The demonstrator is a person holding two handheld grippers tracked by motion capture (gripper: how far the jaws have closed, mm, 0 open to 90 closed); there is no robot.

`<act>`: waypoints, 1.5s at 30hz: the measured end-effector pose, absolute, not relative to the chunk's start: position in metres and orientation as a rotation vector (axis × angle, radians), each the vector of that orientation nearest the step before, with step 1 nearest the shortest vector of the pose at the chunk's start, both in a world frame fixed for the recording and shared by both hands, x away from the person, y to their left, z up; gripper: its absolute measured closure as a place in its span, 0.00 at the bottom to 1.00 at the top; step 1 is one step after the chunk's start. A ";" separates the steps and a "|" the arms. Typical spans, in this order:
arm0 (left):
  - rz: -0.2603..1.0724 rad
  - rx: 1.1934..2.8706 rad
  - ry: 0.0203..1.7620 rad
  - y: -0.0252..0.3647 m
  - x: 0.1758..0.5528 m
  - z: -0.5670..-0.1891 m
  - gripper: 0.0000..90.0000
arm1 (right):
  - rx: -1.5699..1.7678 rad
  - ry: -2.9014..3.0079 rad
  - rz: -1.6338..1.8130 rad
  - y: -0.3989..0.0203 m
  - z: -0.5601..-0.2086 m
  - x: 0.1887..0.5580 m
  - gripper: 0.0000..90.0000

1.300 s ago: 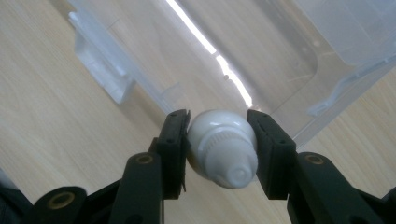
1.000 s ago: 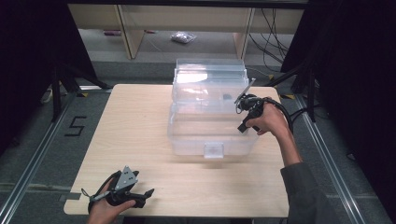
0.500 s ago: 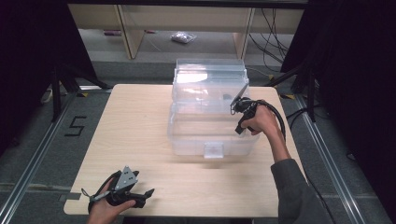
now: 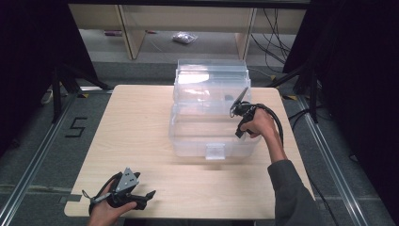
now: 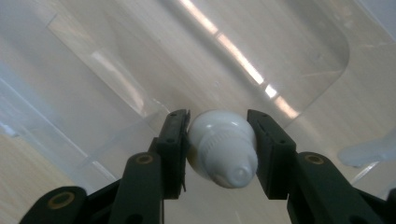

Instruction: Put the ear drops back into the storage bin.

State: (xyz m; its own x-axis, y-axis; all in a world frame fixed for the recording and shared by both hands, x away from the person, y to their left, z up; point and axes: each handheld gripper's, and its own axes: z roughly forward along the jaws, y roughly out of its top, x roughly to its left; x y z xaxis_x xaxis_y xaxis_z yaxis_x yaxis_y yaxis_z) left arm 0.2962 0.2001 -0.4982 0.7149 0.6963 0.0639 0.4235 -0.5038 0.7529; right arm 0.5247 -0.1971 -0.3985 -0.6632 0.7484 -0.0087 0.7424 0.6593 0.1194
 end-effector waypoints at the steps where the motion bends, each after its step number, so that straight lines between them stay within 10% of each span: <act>1: 0.471 2.170 0.847 0.200 0.296 -0.498 0.17 | 1.264 2.805 0.163 -0.197 -0.399 0.525 0.67; 45: 0.469 2.151 0.859 0.198 0.295 -0.498 0.17 | 1.298 2.832 0.164 -0.197 -0.434 0.534 0.67</act>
State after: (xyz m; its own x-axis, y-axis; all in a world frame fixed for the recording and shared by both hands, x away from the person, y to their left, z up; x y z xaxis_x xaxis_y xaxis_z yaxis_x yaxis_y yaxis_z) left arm 0.2951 0.1982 -0.4984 0.7063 0.7059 0.0536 0.4273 -0.4854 0.7627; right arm 0.5338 -0.1969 -0.4341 -0.6534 0.7566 0.0233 0.7543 0.6482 0.1045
